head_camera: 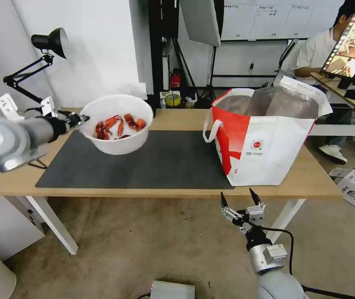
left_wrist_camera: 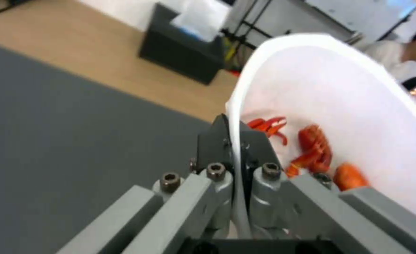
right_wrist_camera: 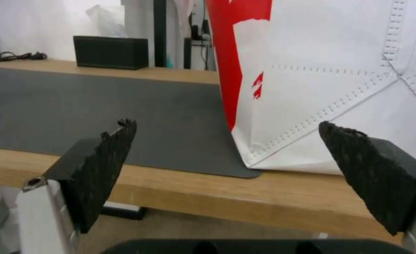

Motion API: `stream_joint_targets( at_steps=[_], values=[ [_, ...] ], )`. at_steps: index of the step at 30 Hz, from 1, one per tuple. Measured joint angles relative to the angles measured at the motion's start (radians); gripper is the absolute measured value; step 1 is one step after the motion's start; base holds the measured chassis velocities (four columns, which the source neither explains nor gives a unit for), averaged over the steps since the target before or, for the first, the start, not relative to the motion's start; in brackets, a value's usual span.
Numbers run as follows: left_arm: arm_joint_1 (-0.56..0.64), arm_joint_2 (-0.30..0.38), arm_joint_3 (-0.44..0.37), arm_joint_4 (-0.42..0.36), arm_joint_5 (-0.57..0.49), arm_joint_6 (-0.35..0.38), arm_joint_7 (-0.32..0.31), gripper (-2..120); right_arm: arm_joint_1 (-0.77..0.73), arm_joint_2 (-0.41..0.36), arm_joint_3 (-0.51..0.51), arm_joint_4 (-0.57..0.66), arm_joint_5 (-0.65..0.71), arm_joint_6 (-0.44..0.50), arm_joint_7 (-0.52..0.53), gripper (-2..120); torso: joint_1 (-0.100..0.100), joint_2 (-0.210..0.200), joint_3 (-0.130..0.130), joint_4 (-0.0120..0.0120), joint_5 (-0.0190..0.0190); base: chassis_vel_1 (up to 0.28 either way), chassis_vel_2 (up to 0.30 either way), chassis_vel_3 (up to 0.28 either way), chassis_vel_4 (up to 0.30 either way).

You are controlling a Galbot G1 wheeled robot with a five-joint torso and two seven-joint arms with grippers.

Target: Pick up the trash from the table and place it into the takeout bag.

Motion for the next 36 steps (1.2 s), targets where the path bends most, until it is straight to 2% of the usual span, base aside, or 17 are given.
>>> stream_joint_targets(
  at_steps=[3, 4, 7, 8, 11, 13, 16, 17, 20, 25, 28, 33, 36],
  values=[
    [-0.128, -0.027, 0.094, 0.028, -0.028, -0.002, -0.021, 0, -0.004, 0.000, 0.001, 0.000, -0.001, 0.000, 0.000, 96, 0.000, 0.000, 0.000, -0.0001, 0.0000, 0.000, 0.000, 0.000, 0.000],
    [-0.128, -0.027, 0.094, 0.028, -0.028, -0.002, -0.021, 0, -0.004, 0.000, 0.001, 0.000, -0.001, 0.000, 0.000, 96, 0.000, 0.000, 0.000, -0.0001, 0.0000, 0.000, 0.000, 0.000, 0.000],
    [-0.243, -0.063, 0.192, 0.069, -0.044, -0.005, -0.040, 0, -0.010, 0.001, 0.003, 0.001, -0.002, 0.000, 0.000, 96, 0.000, 0.000, 0.000, -0.0002, 0.0001, 0.000, 0.000, 0.000, 0.000],
    [-0.243, -0.063, 0.192, 0.069, -0.044, -0.005, -0.040, 0, -0.010, 0.001, 0.003, 0.001, -0.002, 0.000, 0.000, 96, 0.000, 0.000, 0.000, -0.0002, 0.0001, 0.000, 0.000, 0.000, 0.000],
    [-0.351, -0.114, 0.287, 0.114, -0.056, -0.005, -0.057, 0, -0.018, 0.003, 0.009, 0.006, -0.003, 0.000, -0.001, 95, 0.000, 0.000, 0.000, 0.0000, -0.0001, 0.000, 0.000, 0.000, 0.000],
    [-0.382, -0.131, 0.311, 0.126, -0.058, -0.005, -0.062, 0, -0.021, 0.005, 0.012, 0.007, -0.004, 0.000, -0.001, 95, 0.000, 0.000, 0.000, -0.0001, -0.0001, 0.000, 0.000, 0.000, 0.000],
    [-0.484, -0.200, 0.389, 0.182, -0.060, -0.006, -0.070, 0, -0.037, 0.008, 0.024, 0.014, -0.006, 0.000, -0.001, 94, 0.000, 0.000, 0.000, 0.0000, 0.0001, 0.000, 0.000, 0.000, 0.000],
    [-0.484, -0.200, 0.389, 0.182, -0.060, -0.006, -0.070, 0, -0.037, 0.008, 0.024, 0.014, -0.006, 0.000, -0.001, 94, 0.000, 0.000, 0.000, 0.0000, 0.0001, 0.000, 0.000, 0.000, 0.000],
    [-0.565, -0.279, 0.440, 0.231, -0.065, -0.006, -0.088, 0, -0.042, 0.010, 0.031, 0.016, -0.007, 0.000, -0.001, 93, 0.000, 0.000, 0.000, -0.0002, 0.0001, 0.000, 0.000, 0.000, 0.000],
    [-0.618, -0.344, 0.479, 0.265, -0.073, -0.007, -0.104, 0, -0.042, 0.013, 0.033, 0.018, -0.008, 0.000, -0.001, 93, 0.000, 0.000, 0.000, -0.0001, 0.0002, 0.000, 0.000, 0.000, 0.000],
    [-0.662, -0.416, 0.506, 0.305, -0.075, -0.007, -0.117, 0, -0.041, 0.017, 0.033, 0.018, -0.009, 0.000, -0.001, 93, 0.000, 0.000, 0.000, 0.0000, 0.0002, 0.000, 0.000, 0.000, 0.000],
    [-0.687, -0.462, 0.523, 0.330, -0.076, -0.007, -0.124, 0, -0.041, 0.020, 0.033, 0.016, -0.011, 0.000, -0.001, 93, 0.000, 0.000, 0.000, -0.0002, 0.0002, 0.000, 0.000, 0.000, 0.000],
    [-0.726, -0.533, 0.553, 0.383, -0.073, -0.009, -0.128, 0, -0.037, 0.023, 0.033, 0.013, -0.014, 0.000, -0.001, 93, 0.000, 0.000, 0.000, -0.0002, 0.0002, 0.000, 0.000, 0.000, 0.000]
  ],
)
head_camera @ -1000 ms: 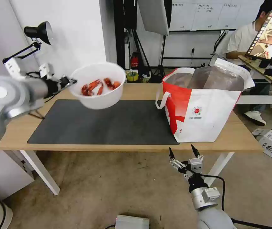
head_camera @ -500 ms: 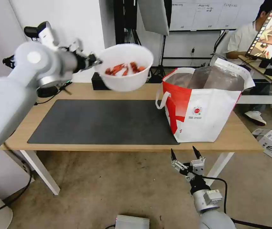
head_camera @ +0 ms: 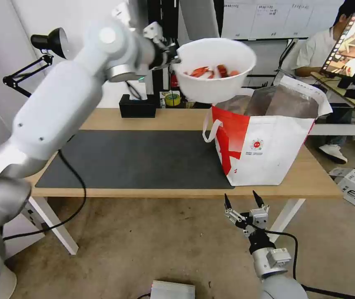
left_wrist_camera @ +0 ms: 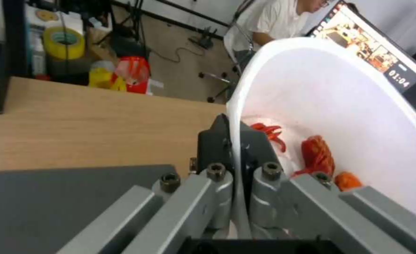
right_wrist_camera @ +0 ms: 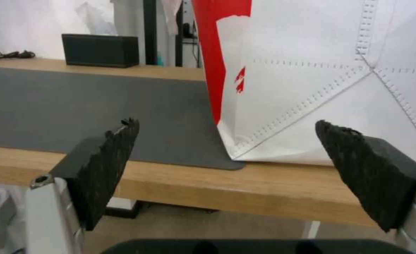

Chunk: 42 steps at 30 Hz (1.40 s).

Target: Pick up the trash from the table and place it into the takeout bag.

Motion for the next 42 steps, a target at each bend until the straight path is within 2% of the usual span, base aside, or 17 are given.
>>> stream_joint_targets(
  at_steps=[9, 13, 22, 33, 36, 42],
  values=[
    [-0.024, -0.083, 0.022, 0.079, 0.034, -0.013, 0.003, 0, 0.004, 0.002, 0.000, -0.001, 0.000, 0.000, 0.000, 92, 0.000, 0.000, 0.000, 0.0004, -0.0003, 0.000, 0.000, 0.000, 0.000],
    [-0.034, -0.144, 0.030, 0.119, 0.056, -0.015, 0.005, 0, 0.005, 0.007, 0.000, -0.001, 0.000, 0.000, 0.001, 92, 0.000, 0.000, 0.000, 0.0003, -0.0002, 0.000, 0.000, 0.000, 0.000],
    [-0.044, -0.219, 0.049, 0.177, 0.090, -0.016, 0.011, 0, -0.001, 0.010, 0.012, 0.003, 0.003, 0.000, 0.002, 92, 0.000, 0.000, 0.000, 0.0002, -0.0001, 0.000, 0.000, 0.000, 0.000],
    [-0.045, -0.325, 0.063, 0.280, 0.168, -0.016, 0.045, 0, 0.000, 0.016, 0.014, 0.007, 0.006, -0.001, 0.002, 92, 0.000, 0.000, 0.000, 0.0002, -0.0001, 0.000, 0.000, 0.000, 0.000],
    [-0.045, -0.373, 0.068, 0.321, 0.199, -0.016, 0.061, 0, 0.001, 0.017, 0.019, 0.008, 0.007, -0.001, 0.003, 92, 0.000, 0.000, 0.000, 0.0001, -0.0001, 0.000, 0.000, 0.000, 0.000],
    [-0.031, -0.411, 0.072, 0.352, 0.230, -0.019, 0.073, 0, 0.001, 0.018, 0.026, 0.009, 0.008, -0.001, 0.003, 92, 0.000, 0.000, 0.000, 0.0002, -0.0001, 0.000, 0.000, 0.000, 0.000]
  ],
)
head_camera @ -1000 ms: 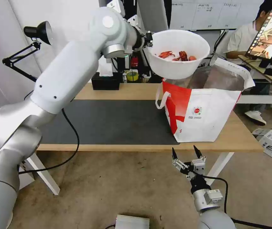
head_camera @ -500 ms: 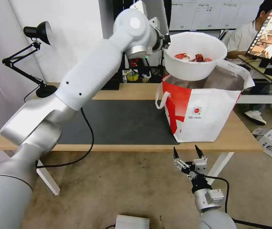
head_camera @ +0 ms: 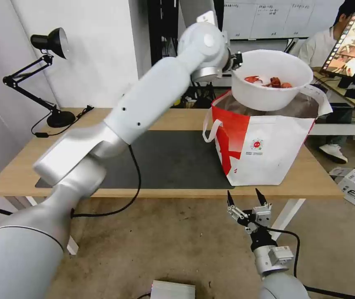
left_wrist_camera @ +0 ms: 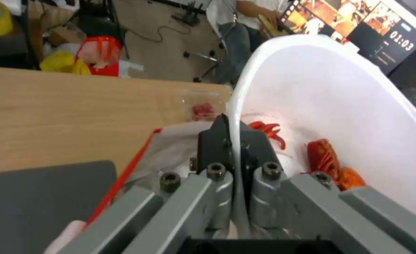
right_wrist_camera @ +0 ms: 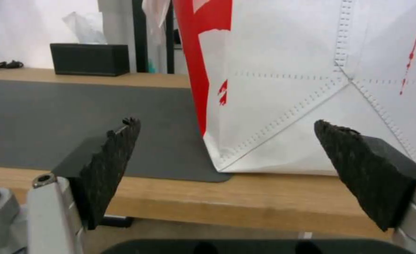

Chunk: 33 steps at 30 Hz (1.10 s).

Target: Pick up the trash from the table and place it into the takeout bag.

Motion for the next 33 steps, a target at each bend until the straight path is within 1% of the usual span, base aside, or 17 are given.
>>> stream_joint_targets(
  at_steps=[5, 11, 19, 26, 30, 33],
  values=[
    [0.019, -0.018, 0.006, 0.013, 0.021, -0.003, 0.011, 0, 0.001, 0.000, 0.002, 0.000, 0.001, 0.000, 0.000, 92, 0.000, 0.000, 0.000, 0.0001, -0.0001, 0.000, 0.000, 0.000, 0.000],
    [0.033, -0.027, 0.019, 0.006, 0.026, -0.004, 0.012, 0, 0.001, 0.002, 0.004, -0.002, 0.001, 0.000, 0.000, 92, 0.000, 0.000, 0.000, 0.0000, -0.0001, 0.000, 0.000, 0.000, 0.000],
    [0.050, -0.028, 0.058, -0.018, 0.020, -0.004, 0.004, 0, 0.000, 0.010, 0.003, -0.005, 0.001, 0.000, 0.000, 92, 0.000, 0.000, 0.000, 0.0000, -0.0001, 0.000, 0.000, 0.000, 0.000],
    [0.059, -0.039, 0.071, -0.010, 0.018, 0.000, -0.005, 0, 0.002, 0.014, 0.003, -0.006, 0.000, 0.000, 0.000, 92, 0.000, 0.000, 0.000, 0.0000, -0.0002, 0.000, 0.000, 0.000, 0.000],
    [0.061, -0.039, 0.074, -0.004, -0.006, 0.001, -0.023, 0, 0.002, 0.015, 0.003, -0.006, 0.000, 0.001, 0.000, 92, 0.000, 0.000, 0.000, 0.0001, -0.0002, 0.000, 0.000, 0.000, 0.000],
    [0.061, -0.039, 0.062, 0.001, -0.055, 0.018, -0.065, 0, 0.002, 0.018, 0.002, -0.009, -0.001, 0.001, 0.000, 92, 0.000, 0.000, 0.000, 0.0000, -0.0001, 0.000, 0.000, 0.000, 0.000]
  ],
)
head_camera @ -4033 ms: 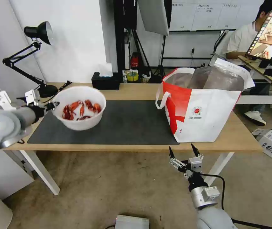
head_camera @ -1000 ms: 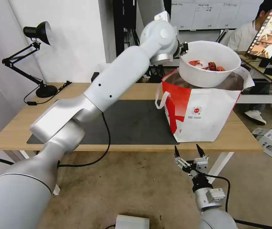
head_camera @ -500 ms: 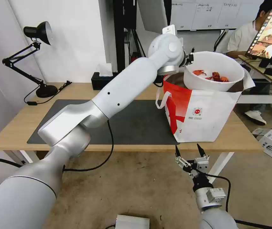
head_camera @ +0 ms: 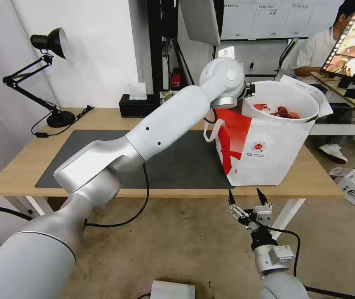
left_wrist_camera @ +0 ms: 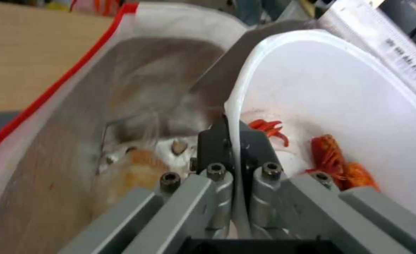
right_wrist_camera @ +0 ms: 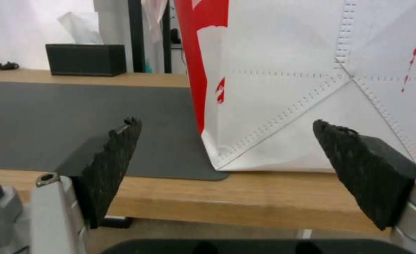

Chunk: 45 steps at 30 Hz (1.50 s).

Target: Pick up the trash from the table and place it into the takeout bag.

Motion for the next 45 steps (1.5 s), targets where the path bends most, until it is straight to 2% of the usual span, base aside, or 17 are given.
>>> stream_joint_targets(
  at_steps=[5, 13, 16, 17, 19, 21, 23, 24, 26, 27, 32, 33, 38, 42, 45],
  values=[
    [0.000, 0.000, -0.012, 0.012, -0.059, 0.015, -0.045, 0, 0.006, 0.006, -0.009, -0.002, -0.003, 0.000, 0.000, 92, 0.000, 0.000, 0.000, 0.0001, 0.0000, 0.000, 0.000, 0.000, 0.000],
    [0.005, 0.001, -0.013, 0.026, -0.058, 0.014, -0.050, 0, 0.007, 0.005, -0.008, -0.003, -0.004, 0.000, -0.001, 92, 0.000, 0.000, 0.000, 0.0000, -0.0001, 0.000, 0.000, 0.000, 0.000],
    [0.005, 0.001, -0.013, 0.029, -0.026, 0.010, -0.035, 11, 0.005, 0.003, -0.006, -0.003, -0.004, 0.000, -0.001, 92, 0.000, 0.000, 0.000, 0.0000, -0.0001, 0.000, 0.000, 0.000, 0.000],
    [0.005, 0.001, -0.013, 0.029, -0.026, 0.010, -0.035, 11, 0.005, 0.003, -0.006, -0.003, -0.004, 0.000, -0.001, 92, 0.000, 0.000, 0.000, 0.0000, -0.0001, 0.000, 0.000, 0.000, 0.000],
    [0.005, 0.002, -0.014, 0.030, -0.007, 0.008, -0.027, 21, 0.004, 0.003, -0.005, -0.003, -0.004, 0.000, -0.001, 92, 0.000, 0.000, 0.000, 0.0000, -0.0001, 0.000, 0.000, 0.000, 0.000],
    [0.004, 0.004, -0.015, 0.030, 0.001, 0.007, -0.022, 24, 0.004, 0.003, -0.005, -0.003, -0.004, 0.000, -0.001, 92, 0.000, 0.000, 0.000, 0.0000, -0.0001, 0.000, 0.000, 0.000, 0.000],
    [0.002, 0.012, -0.011, 0.026, 0.021, 0.001, -0.009, 35, 0.004, 0.002, -0.005, -0.003, -0.004, 0.000, -0.001, 92, 0.000, 0.000, 0.000, 0.0000, -0.0001, 0.000, 0.000, 0.000, 0.000],
    [0.002, 0.012, -0.011, 0.026, 0.021, 0.001, -0.009, 35, 0.004, 0.002, -0.005, -0.003, -0.004, 0.000, -0.001, 92, 0.000, 0.000, 0.000, 0.0000, -0.0001, 0.000, 0.000, 0.000, 0.000],
    [0.002, 0.023, -0.002, 0.014, 0.036, -0.005, -0.002, 47, 0.004, 0.002, -0.005, -0.002, -0.004, 0.000, -0.001, 92, 0.000, 0.000, 0.000, 0.0000, -0.0001, 0.000, 0.000, 0.000, 0.000],
    [0.002, 0.023, -0.002, 0.014, 0.036, -0.005, -0.002, 47, 0.004, 0.002, -0.005, -0.002, -0.004, 0.000, -0.001, 92, 0.000, 0.000, 0.000, 0.0000, -0.0001, 0.000, 0.000, 0.000, 0.000],
    [0.000, 0.040, 0.001, -0.001, 0.054, -0.009, 0.009, 68, 0.003, -0.001, -0.004, -0.001, -0.004, 0.000, -0.001, 92, 0.000, 0.000, 0.000, -0.0001, -0.0001, 0.000, 0.000, 0.000, 0.000],
    [0.000, 0.040, 0.001, -0.001, 0.054, -0.009, 0.009, 68, 0.003, -0.001, -0.004, -0.001, -0.004, 0.000, -0.001, 92, 0.000, 0.000, 0.000, -0.0001, -0.0001, 0.000, 0.000, 0.000, 0.000],
    [-0.002, 0.071, 0.005, -0.049, 0.076, -0.009, 0.024, 91, 0.003, 0.000, -0.005, 0.000, -0.007, 0.000, -0.001, 92, 0.000, 0.000, 0.000, 0.0000, -0.0001, 0.000, 0.000, 0.000, 0.000],
    [-0.002, 0.095, 0.006, -0.085, 0.090, -0.011, 0.036, 99, 0.002, 0.001, -0.008, 0.000, -0.009, 0.000, -0.001, 92, 0.000, 0.000, 0.000, 0.0000, -0.0001, 0.000, 0.000, 0.000, 0.000],
    [-0.002, 0.105, 0.006, -0.099, 0.098, -0.013, 0.044, 99, 0.002, 0.001, -0.008, 0.000, -0.009, 0.000, -0.001, 92, 0.000, 0.000, 0.000, 0.0000, -0.0001, 0.000, 0.000, 0.000, 0.000]
  ],
)
